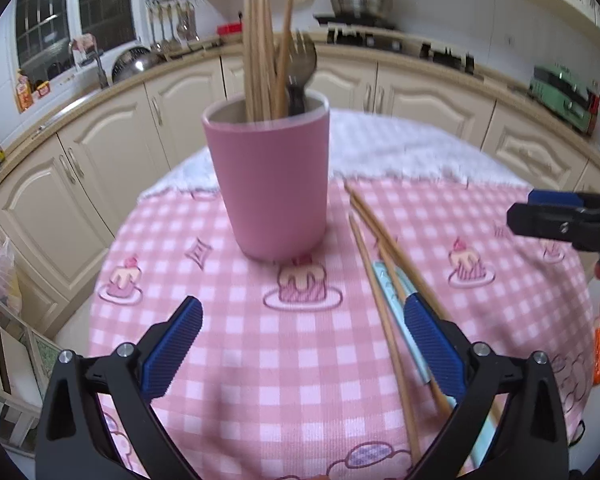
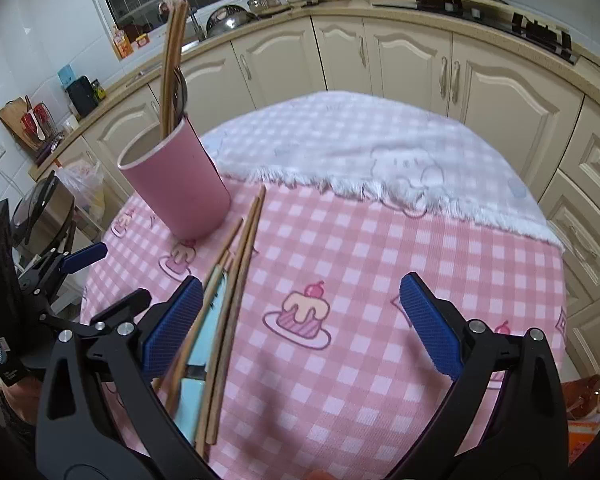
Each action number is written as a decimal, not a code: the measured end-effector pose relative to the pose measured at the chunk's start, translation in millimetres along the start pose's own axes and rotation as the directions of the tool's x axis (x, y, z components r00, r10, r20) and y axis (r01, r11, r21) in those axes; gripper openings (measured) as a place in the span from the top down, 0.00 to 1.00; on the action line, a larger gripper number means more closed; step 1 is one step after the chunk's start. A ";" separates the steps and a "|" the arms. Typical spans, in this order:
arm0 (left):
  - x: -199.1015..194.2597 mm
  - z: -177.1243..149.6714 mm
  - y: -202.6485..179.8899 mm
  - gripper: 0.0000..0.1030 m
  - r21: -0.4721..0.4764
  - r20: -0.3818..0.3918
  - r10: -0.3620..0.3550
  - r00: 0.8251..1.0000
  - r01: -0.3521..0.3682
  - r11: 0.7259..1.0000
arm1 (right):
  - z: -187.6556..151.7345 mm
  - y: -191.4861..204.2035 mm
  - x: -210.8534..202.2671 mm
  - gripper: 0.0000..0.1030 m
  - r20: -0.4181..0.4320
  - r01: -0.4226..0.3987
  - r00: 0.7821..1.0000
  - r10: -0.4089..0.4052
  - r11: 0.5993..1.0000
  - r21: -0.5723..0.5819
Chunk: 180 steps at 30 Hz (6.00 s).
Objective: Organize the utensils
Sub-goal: 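Open both tools and pull them back from the pink cup, then lower both tools to the chopsticks and close each on one chopstick, then lift both held chopsticks and drop them into the pink cup, then open both tools and pull them back from the pink cup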
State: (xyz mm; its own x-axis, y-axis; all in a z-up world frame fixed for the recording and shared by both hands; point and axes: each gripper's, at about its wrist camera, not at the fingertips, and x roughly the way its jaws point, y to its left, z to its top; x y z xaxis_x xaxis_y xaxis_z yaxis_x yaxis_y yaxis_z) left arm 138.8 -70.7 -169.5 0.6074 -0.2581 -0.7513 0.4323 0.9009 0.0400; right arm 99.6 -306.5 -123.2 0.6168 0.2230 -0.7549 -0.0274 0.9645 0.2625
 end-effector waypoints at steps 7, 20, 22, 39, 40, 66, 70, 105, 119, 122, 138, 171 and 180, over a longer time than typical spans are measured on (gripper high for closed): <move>24.1 -7.3 -11.4 0.04 0.064 -0.079 -0.012 0.997 0.017 0.998 | -8.4 0.7 13.3 0.06 -0.051 0.022 0.998 -0.022 1.000 -0.018; 40.0 -14.2 10.9 0.04 0.004 -0.099 -0.024 0.995 0.024 1.000 | -22.0 19.4 57.4 0.06 -0.147 0.085 0.983 -0.108 0.985 -0.151; 40.3 -13.7 13.3 0.04 -0.008 -0.098 -0.029 0.995 0.029 1.000 | -20.3 20.4 57.1 0.06 -0.148 0.075 0.984 -0.096 0.987 -0.141; 41.1 -14.3 14.0 0.04 -0.009 -0.105 -0.023 0.994 0.022 1.000 | -5.9 42.8 79.7 0.06 -0.227 0.134 0.954 -0.196 0.956 -0.261; 41.7 -13.1 14.0 0.04 -0.003 -0.109 -0.022 0.994 0.021 1.000 | -4.8 40.6 79.9 0.06 -0.233 0.131 0.953 -0.191 0.959 -0.251; 8.3 6.2 1.3 0.95 0.075 -0.123 -0.115 0.986 0.125 0.989 | 17.5 19.8 41.6 0.95 -0.107 -0.064 0.993 0.055 0.994 -0.084; -18.0 8.9 6.6 0.95 0.024 -0.015 -0.149 0.989 0.150 0.988 | 15.2 12.5 15.8 0.95 -0.025 -0.131 0.991 0.130 0.990 -0.045; -130.7 138.2 57.2 0.95 -0.138 0.647 -0.025 0.762 0.149 0.979 | 127.0 89.2 -89.0 0.95 0.418 -0.260 0.850 0.320 0.946 -0.196; -101.2 174.6 73.0 0.95 -0.170 0.697 -0.010 0.717 0.179 0.969 | 178.2 102.7 -73.6 0.94 0.475 -0.247 0.823 0.310 0.950 -0.192; -95.6 174.7 72.3 0.95 -0.168 0.701 -0.007 0.713 0.174 0.970 | 179.5 103.4 -64.9 0.94 0.475 -0.244 0.826 0.305 0.952 -0.186; -57.8 171.7 73.0 0.95 -0.178 0.686 0.005 0.728 0.160 0.971 | 178.0 110.4 -36.3 0.94 0.461 -0.213 0.845 0.271 0.961 -0.174; -123.0 103.0 59.8 0.05 -0.148 0.568 0.071 0.820 0.016 0.989 | 127.9 33.9 -75.0 0.06 0.416 -0.170 0.896 0.155 0.985 -0.002; -129.7 85.6 45.9 0.05 -0.119 0.531 0.062 0.845 0.003 0.993 | 104.6 31.3 -77.1 0.06 0.356 -0.154 0.923 0.146 0.988 -0.005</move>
State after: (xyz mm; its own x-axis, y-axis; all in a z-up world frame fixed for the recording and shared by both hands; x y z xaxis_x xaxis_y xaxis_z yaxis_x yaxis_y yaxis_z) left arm 136.8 -25.8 -13.9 0.8940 -0.3480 -0.2824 0.3512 0.9354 -0.0408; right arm 133.5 -308.3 6.1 0.8452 0.2964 -0.4448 -0.1261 0.9193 0.3729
